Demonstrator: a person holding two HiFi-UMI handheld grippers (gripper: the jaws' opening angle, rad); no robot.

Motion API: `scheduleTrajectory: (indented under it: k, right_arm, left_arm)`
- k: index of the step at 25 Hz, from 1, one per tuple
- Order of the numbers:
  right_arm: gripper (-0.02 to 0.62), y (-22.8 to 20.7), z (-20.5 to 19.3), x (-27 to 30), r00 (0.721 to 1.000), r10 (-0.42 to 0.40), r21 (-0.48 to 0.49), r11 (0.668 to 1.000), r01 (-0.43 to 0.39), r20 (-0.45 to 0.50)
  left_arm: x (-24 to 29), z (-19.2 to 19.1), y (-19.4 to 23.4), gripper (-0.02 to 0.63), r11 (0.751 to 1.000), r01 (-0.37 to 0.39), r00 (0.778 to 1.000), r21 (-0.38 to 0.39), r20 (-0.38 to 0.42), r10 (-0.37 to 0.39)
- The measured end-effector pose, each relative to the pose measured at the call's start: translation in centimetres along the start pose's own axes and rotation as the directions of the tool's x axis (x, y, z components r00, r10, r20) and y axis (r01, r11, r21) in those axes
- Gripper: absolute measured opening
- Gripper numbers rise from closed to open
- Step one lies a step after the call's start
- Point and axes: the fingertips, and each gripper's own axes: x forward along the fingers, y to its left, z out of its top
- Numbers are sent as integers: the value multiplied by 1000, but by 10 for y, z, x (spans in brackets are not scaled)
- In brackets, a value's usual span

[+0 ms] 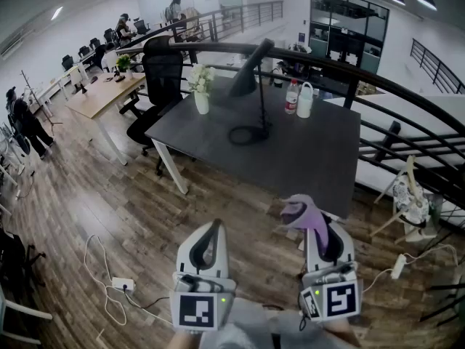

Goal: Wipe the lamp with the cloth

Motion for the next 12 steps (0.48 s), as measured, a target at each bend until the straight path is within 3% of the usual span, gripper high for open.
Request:
scheduleTrajectory:
  k: [12]
  right_arm:
    - [51, -1, 3, -3, 1000, 12, 1, 1000, -12, 3]
  left_arm:
    - [-3, 3, -2, 5, 1000, -13, 1000, 7, 1, 13]
